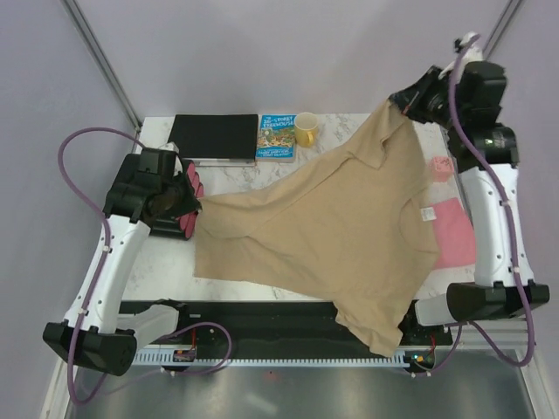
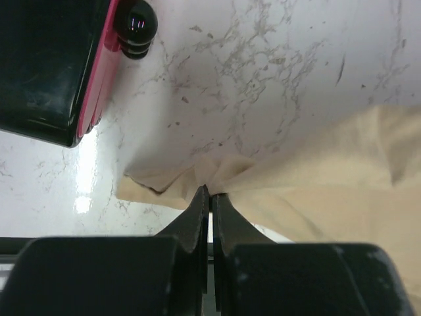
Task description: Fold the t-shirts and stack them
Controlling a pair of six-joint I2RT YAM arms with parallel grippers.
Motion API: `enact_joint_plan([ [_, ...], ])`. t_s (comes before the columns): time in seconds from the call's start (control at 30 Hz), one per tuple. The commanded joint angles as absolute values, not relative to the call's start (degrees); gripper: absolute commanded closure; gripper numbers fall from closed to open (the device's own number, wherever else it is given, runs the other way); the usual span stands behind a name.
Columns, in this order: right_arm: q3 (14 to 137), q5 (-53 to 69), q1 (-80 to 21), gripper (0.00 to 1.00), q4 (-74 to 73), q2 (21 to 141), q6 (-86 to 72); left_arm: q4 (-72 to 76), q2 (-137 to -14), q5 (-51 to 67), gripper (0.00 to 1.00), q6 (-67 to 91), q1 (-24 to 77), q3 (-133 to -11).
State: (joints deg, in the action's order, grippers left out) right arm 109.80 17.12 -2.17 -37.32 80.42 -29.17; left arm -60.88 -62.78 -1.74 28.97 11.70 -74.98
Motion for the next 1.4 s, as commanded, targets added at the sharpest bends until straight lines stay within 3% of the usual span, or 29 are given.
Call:
enact_joint_plan([
  [0.0, 91.84, 14.87, -3.08, 1.0, -27.91, 77.89, -30.05, -55.2, -64.33, -2.37, 0.98, 30.59, 11.51, -74.36],
  [0.1, 80.12, 12.23, -3.25, 1.0, -23.57, 75.86, -31.46, -54.93, -67.75, -3.43, 0.98, 29.53, 11.51, -74.79],
  [0.27, 73.3, 8.0, -3.25, 1.0, -22.24, 77.68, -30.15, -53.0, -74.87, -1.76, 0.98, 27.86, 11.51, -74.97],
  [0.47, 75.41, 8.0, -3.43, 1.0, -21.02, 84.62, -30.41, -51.94, -84.28, -0.88, 0.98, 26.11, 11.6, -77.69],
  [0.8, 78.75, 11.34, -5.71, 1.0, -8.01, 98.16, -33.92, -47.99, -94.47, -9.66, 0.98, 24.52, 11.51, -88.14],
  [1.17, 92.0, 10.63, -7.03, 1.0, -8.96, 113.45, -34.37, -48.6, -110.82, -11.25, 0.98, 22.24, 11.43, -103.42],
  [1.37, 94.83, 9.76, -7.03, 1.0, -10.81, 116.63, -33.66, -58.18, -116.81, -13.8, 0.64, 21.98, 11.25, -113.63],
])
